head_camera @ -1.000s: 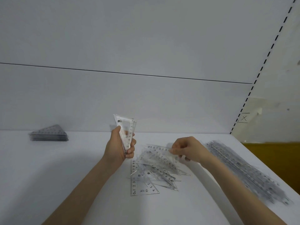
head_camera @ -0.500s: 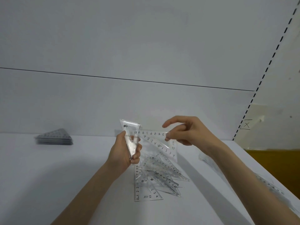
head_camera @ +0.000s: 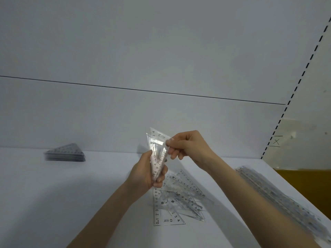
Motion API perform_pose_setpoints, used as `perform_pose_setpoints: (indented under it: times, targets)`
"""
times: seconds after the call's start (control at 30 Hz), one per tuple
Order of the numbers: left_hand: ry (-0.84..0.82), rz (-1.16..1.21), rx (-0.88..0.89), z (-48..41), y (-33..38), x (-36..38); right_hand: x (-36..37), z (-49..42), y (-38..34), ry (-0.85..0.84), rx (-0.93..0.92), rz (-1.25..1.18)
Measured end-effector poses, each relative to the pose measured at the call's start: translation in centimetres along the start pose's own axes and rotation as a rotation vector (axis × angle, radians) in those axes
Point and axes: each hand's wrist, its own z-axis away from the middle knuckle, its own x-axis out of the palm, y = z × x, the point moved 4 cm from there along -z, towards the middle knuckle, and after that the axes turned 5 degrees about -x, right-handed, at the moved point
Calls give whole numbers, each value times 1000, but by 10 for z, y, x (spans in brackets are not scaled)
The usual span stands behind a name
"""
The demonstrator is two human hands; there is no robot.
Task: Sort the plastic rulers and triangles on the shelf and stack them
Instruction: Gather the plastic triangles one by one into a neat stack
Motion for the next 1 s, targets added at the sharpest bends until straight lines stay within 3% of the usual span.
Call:
perform_pose_setpoints:
  times: [0.1, 0.33, 0.43, 0.53, 0.7, 1.0]
  targets:
    - [-5, 7, -7, 0, -1, -1, 1, -5, 4, 19, -35, 171]
    - [-6, 26, -37, -3, -3, 0, 5, -15, 0, -58, -172, 850]
    - [12, 22, -51, -4, -5, -2, 1, -15, 5, 71, -189, 1053]
    - [56, 71, -31, -6, -2, -7, -19, -5, 19, 127, -146, 874]
    - [82, 112, 17, -8, 3, -13, -39, 27, 69, -165, 258, 1007]
    - [102, 104, 34, -11, -2, -14, -32, 52, 68, -110, 157, 920]
